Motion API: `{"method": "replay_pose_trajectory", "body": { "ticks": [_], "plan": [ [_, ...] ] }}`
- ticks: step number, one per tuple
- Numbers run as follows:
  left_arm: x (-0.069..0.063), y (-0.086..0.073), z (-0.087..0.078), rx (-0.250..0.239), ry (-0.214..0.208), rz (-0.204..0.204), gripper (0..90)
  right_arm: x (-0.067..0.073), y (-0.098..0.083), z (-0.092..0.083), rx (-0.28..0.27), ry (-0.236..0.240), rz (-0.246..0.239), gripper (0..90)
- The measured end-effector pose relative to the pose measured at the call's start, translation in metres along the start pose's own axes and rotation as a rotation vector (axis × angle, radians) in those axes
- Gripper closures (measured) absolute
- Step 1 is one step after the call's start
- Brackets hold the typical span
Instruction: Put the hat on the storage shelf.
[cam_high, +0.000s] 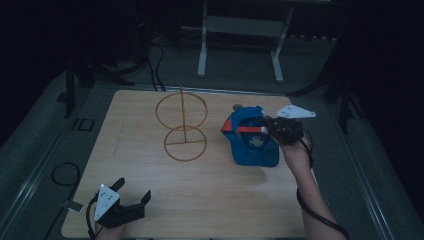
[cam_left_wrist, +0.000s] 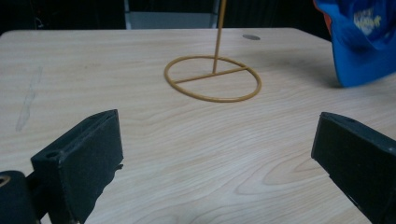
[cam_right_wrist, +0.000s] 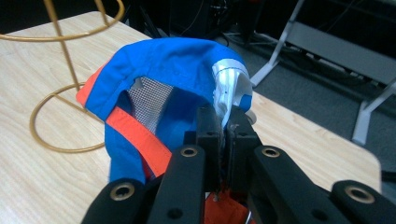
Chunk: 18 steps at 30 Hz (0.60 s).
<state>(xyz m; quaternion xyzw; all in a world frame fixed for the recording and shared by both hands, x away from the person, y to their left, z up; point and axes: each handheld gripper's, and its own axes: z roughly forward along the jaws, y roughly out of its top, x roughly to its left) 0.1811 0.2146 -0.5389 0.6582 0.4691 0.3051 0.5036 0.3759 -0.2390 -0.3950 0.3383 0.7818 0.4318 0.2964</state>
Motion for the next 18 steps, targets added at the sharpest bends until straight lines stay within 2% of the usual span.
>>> {"method": "replay_pose_trajectory", "body": {
  "ticks": [3, 5, 9, 12, 15, 18],
  "plan": [
    [-0.009, 0.008, 0.0, 0.018, -0.029, 0.028, 2.4, 0.004, 0.003, -0.015, -0.026, 0.0, -0.006, 86.5],
    [-0.015, 0.013, 0.003, 0.036, -0.036, 0.051, 2.4, 0.005, 0.004, -0.024, -0.044, 0.008, 0.01, 86.5],
    [-0.029, 0.022, 0.01, 0.07, -0.091, 0.1, 2.4, 0.011, 0.004, -0.036, -0.067, 0.017, 0.004, 86.5],
    [-0.037, 0.03, 0.015, 0.077, -0.136, 0.107, 2.4, 0.017, 0.002, -0.044, -0.078, 0.021, -0.011, 86.4],
    [-0.045, 0.039, 0.019, 0.085, -0.162, 0.128, 2.4, 0.021, -0.001, -0.05, -0.092, 0.042, 0.001, 86.4],
    [-0.051, 0.05, 0.022, 0.092, -0.208, 0.134, 2.4, 0.028, -0.003, -0.056, -0.104, 0.05, -0.009, 86.4]
  ]
}}
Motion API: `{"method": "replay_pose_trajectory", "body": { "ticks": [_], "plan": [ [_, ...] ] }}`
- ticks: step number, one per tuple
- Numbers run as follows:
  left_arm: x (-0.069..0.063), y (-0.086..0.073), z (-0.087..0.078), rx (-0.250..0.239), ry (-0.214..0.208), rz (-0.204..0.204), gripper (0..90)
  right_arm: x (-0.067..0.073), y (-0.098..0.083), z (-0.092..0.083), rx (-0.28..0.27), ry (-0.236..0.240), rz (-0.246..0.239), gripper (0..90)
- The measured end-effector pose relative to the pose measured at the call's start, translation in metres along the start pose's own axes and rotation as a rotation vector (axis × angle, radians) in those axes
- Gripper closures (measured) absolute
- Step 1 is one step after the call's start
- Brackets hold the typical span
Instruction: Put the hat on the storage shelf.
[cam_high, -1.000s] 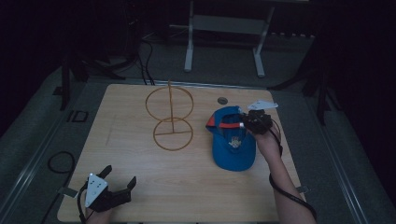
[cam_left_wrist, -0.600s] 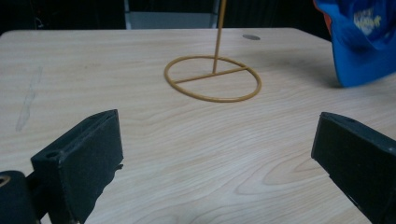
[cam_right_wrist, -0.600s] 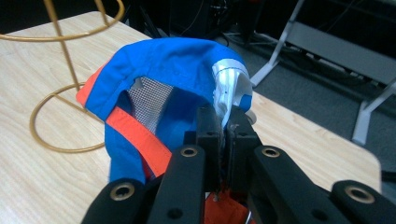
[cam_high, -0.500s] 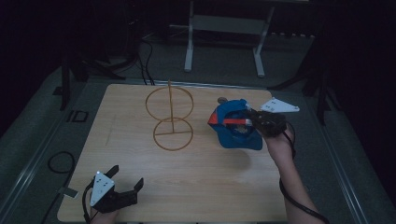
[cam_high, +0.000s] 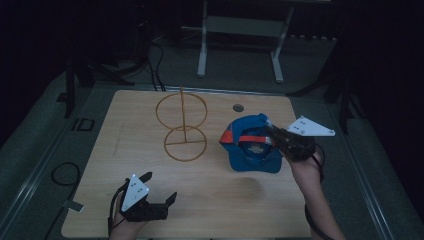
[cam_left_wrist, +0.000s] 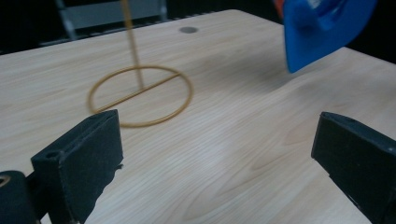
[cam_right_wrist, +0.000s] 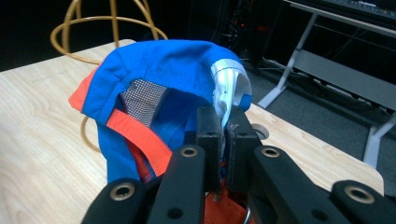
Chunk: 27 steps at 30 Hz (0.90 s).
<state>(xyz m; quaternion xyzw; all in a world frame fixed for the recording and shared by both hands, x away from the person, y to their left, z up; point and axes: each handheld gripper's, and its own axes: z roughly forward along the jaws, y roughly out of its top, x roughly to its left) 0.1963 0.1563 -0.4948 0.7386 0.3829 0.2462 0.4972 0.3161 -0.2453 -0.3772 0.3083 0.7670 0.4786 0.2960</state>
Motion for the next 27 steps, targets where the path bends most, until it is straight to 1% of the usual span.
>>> {"method": "replay_pose_trajectory", "body": {
  "ticks": [2, 3, 5, 8, 9, 10, 11, 12, 13, 15, 17, 18, 22, 24, 26, 27],
  "plan": [
    [-0.003, 0.008, 0.001, 0.005, -0.013, 0.022, 2.4, 0.004, -0.001, -0.004, -0.002, 0.007, -0.011, 86.5],
    [-0.004, 0.012, 0.001, 0.002, -0.018, 0.022, 2.4, 0.006, -0.001, -0.005, -0.004, 0.011, -0.013, 86.4],
    [-0.005, 0.021, 0.002, -0.003, -0.048, 0.012, 3.8, 0.009, -0.002, -0.008, -0.005, 0.014, -0.02, 86.4],
    [-0.006, 0.033, 0.003, -0.006, -0.063, 0.02, 4.0, 0.012, -0.004, -0.011, -0.008, 0.023, -0.015, 86.4],
    [-0.007, 0.037, 0.004, -0.011, -0.068, 0.023, 4.0, 0.013, -0.004, -0.011, -0.007, 0.017, -0.024, 86.4],
    [-0.008, 0.042, 0.004, -0.015, -0.077, 0.024, 4.1, 0.013, -0.005, -0.012, -0.008, 0.017, -0.021, 86.4],
    [-0.009, 0.046, 0.004, -0.017, -0.08, 0.031, 4.9, 0.014, -0.005, -0.013, -0.011, 0.027, -0.016, 86.4],
    [-0.01, 0.05, 0.005, -0.02, -0.086, 0.035, 5.0, 0.015, -0.005, -0.014, -0.013, 0.026, -0.018, 86.4],
    [-0.011, 0.054, 0.005, -0.025, -0.097, 0.032, 5.0, 0.015, -0.005, -0.015, -0.013, 0.018, -0.023, 86.4],
    [-0.012, 0.063, 0.008, -0.024, -0.107, 0.041, 5.0, 0.016, -0.005, -0.016, -0.018, 0.027, -0.022, 86.4],
    [-0.014, 0.071, 0.01, -0.023, -0.126, 0.043, 5.0, 0.017, -0.005, -0.016, -0.018, 0.026, -0.022, 86.4],
    [-0.015, 0.075, 0.012, -0.023, -0.134, 0.051, 5.0, 0.017, -0.005, -0.017, -0.02, 0.033, -0.014, 86.4],
    [-0.02, 0.09, 0.019, -0.024, -0.145, 0.076, 5.8, 0.021, -0.005, -0.019, -0.027, 0.038, -0.026, 86.4],
    [-0.023, 0.097, 0.022, -0.024, -0.147, 0.097, 5.9, 0.024, -0.004, -0.019, -0.024, 0.028, -0.045, 86.4],
    [-0.026, 0.105, 0.027, -0.02, -0.149, 0.124, 6.4, 0.025, -0.004, -0.019, -0.027, 0.042, -0.038, 86.4],
    [-0.027, 0.108, 0.029, -0.025, -0.151, 0.129, 6.5, 0.026, -0.004, -0.019, -0.029, 0.043, -0.039, 86.4]
  ]
}}
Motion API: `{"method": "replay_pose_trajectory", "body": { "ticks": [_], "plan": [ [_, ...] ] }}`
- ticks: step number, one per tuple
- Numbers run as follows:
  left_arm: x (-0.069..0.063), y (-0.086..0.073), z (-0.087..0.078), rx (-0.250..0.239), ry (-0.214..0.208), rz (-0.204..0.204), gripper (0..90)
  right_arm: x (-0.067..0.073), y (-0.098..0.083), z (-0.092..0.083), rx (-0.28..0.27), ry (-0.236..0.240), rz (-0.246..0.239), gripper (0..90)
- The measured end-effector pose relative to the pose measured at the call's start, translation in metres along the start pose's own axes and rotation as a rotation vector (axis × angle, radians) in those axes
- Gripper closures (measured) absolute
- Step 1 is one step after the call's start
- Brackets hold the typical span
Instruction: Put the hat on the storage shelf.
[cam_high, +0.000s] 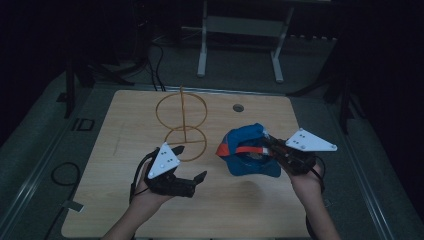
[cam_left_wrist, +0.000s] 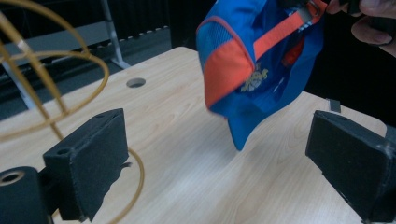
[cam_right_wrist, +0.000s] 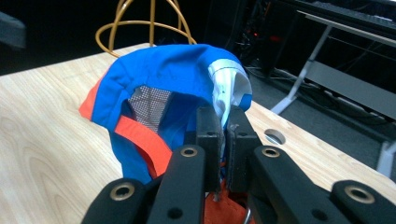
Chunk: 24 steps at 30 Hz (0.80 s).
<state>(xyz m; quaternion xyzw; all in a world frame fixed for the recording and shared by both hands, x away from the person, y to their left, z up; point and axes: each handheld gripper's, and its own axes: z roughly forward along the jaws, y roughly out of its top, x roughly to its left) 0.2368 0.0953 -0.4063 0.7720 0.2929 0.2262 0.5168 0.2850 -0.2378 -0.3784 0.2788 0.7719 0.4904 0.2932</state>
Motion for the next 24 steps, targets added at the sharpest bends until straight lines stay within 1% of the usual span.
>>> {"method": "replay_pose_trajectory", "body": {
  "ticks": [2, 3, 5, 6, 7, 8, 9, 10, 12, 13, 14, 15, 16, 18, 19, 20, 21, 22, 23, 24],
  "plan": [
    [-0.001, 0.006, 0.005, 0.003, -0.007, 0.016, 7.2, 0.002, 0.0, 0.0, -0.001, 0.005, -0.003, 86.4],
    [-0.001, 0.009, 0.008, 0.0, -0.017, 0.016, 7.2, 0.003, 0.0, 0.0, -0.005, 0.013, -0.002, 86.4],
    [-0.001, 0.014, 0.013, -0.003, -0.017, 0.022, 7.6, 0.005, 0.0, 0.0, -0.007, 0.019, -0.007, 86.4],
    [-0.001, 0.016, 0.016, 0.001, -0.014, 0.032, 8.7, 0.006, 0.0, -0.001, -0.011, 0.028, -0.002, 86.4],
    [-0.001, 0.018, 0.019, -0.002, -0.007, 0.026, 9.7, 0.008, 0.0, -0.001, -0.015, 0.032, -0.003, 86.4],
    [-0.001, 0.02, 0.022, 0.0, -0.017, 0.024, 10.3, 0.009, 0.001, -0.002, -0.016, 0.032, -0.009, 86.4],
    [0.0, 0.021, 0.024, 0.003, -0.022, 0.025, 10.8, 0.011, 0.001, -0.002, -0.015, 0.036, -0.013, 86.3],
    [-0.001, 0.023, 0.026, 0.002, -0.015, 0.032, 11.2, 0.012, 0.002, -0.003, -0.018, 0.046, -0.011, 86.4],
    [0.0, 0.026, 0.029, -0.004, -0.032, 0.031, 14.6, 0.016, 0.003, -0.005, -0.018, 0.053, -0.027, 86.4],
    [0.0, 0.028, 0.03, -0.007, -0.03, 0.032, 14.7, 0.018, 0.003, -0.006, -0.022, 0.058, -0.03, 86.4],
    [0.0, 0.03, 0.031, -0.008, -0.044, 0.034, 15.9, 0.02, 0.003, -0.007, -0.026, 0.067, -0.03, 86.4],
    [-0.001, 0.031, 0.032, -0.008, -0.044, 0.036, 17.8, 0.022, 0.004, -0.007, -0.026, 0.071, -0.037, 86.4],
    [-0.002, 0.033, 0.034, -0.003, -0.051, 0.037, 17.9, 0.024, 0.004, -0.008, -0.025, 0.069, -0.043, 86.3],
    [-0.002, 0.036, 0.037, 0.015, -0.065, 0.046, 18.6, 0.027, 0.003, -0.008, -0.03, 0.088, -0.041, 86.4],
    [-0.002, 0.036, 0.037, 0.015, -0.065, 0.046, 19.3, 0.027, 0.003, -0.008, -0.03, 0.088, -0.041, 86.4],
    [-0.002, 0.039, 0.041, 0.025, -0.076, 0.052, 19.3, 0.028, 0.003, -0.008, -0.03, 0.089, -0.044, 86.4],
    [-0.002, 0.04, 0.042, 0.025, -0.079, 0.053, 20.1, 0.031, 0.002, -0.008, -0.032, 0.101, -0.042, 86.3],
    [-0.002, 0.041, 0.044, 0.031, -0.091, 0.052, 20.3, 0.031, 0.002, -0.007, -0.034, 0.108, -0.039, 86.4],
    [-0.002, 0.042, 0.045, 0.034, -0.101, 0.055, 20.8, 0.033, 0.002, -0.007, -0.034, 0.11, -0.046, 86.3],
    [-0.003, 0.042, 0.046, 0.032, -0.102, 0.064, 22.1, 0.034, 0.001, -0.007, -0.033, 0.11, -0.049, 86.3]
  ]
}}
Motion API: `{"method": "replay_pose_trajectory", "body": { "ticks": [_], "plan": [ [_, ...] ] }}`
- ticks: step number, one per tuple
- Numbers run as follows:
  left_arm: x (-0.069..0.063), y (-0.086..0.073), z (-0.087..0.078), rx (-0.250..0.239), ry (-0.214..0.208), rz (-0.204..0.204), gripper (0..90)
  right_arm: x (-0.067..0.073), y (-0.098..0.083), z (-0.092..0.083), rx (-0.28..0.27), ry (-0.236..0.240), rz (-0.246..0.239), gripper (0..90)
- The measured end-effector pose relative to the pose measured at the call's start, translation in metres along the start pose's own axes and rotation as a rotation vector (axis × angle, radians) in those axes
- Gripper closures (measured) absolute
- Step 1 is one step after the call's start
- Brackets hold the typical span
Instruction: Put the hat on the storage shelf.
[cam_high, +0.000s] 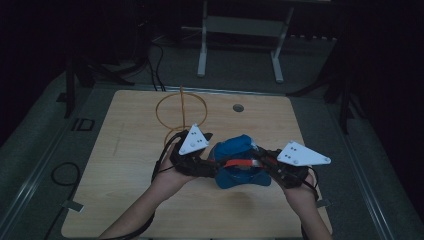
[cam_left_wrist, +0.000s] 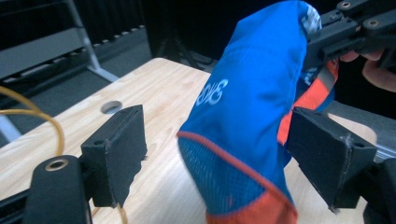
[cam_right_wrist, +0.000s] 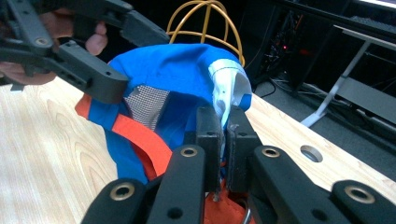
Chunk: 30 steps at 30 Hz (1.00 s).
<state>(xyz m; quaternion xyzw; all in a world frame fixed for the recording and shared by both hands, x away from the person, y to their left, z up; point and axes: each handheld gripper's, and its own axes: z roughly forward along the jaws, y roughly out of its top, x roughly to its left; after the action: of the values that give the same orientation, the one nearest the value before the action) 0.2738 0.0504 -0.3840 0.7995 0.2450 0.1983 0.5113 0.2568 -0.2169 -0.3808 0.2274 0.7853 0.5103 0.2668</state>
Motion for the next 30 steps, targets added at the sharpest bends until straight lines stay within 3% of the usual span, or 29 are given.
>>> {"method": "replay_pose_trajectory", "body": {
  "ticks": [4, 6, 15, 20, 27, 30],
  "plan": [
    [-0.003, 0.001, 0.007, 0.009, -0.032, 0.004, 34.1, 0.002, -0.001, 0.001, -0.002, 0.005, -0.008, 86.3],
    [-0.006, 0.001, 0.011, 0.018, -0.003, 0.025, 39.4, 0.002, -0.001, 0.001, -0.001, 0.011, -0.003, 86.3],
    [-0.014, -0.001, 0.024, 0.056, -0.004, 0.049, 67.8, 0.003, -0.004, 0.002, 0.005, 0.007, -0.007, 86.3],
    [-0.021, 0.0, 0.027, 0.086, 0.042, 0.084, 87.6, 0.005, -0.005, 0.002, 0.007, 0.011, -0.003, 86.3],
    [-0.024, 0.007, 0.024, 0.058, 0.104, 0.102, 89.1, 0.008, -0.006, -0.001, -0.006, 0.02, 0.002, 86.0],
    [-0.026, 0.01, 0.023, 0.057, 0.124, 0.132, 89.2, 0.009, -0.006, -0.002, -0.009, 0.026, 0.01, 85.6]
  ]
}}
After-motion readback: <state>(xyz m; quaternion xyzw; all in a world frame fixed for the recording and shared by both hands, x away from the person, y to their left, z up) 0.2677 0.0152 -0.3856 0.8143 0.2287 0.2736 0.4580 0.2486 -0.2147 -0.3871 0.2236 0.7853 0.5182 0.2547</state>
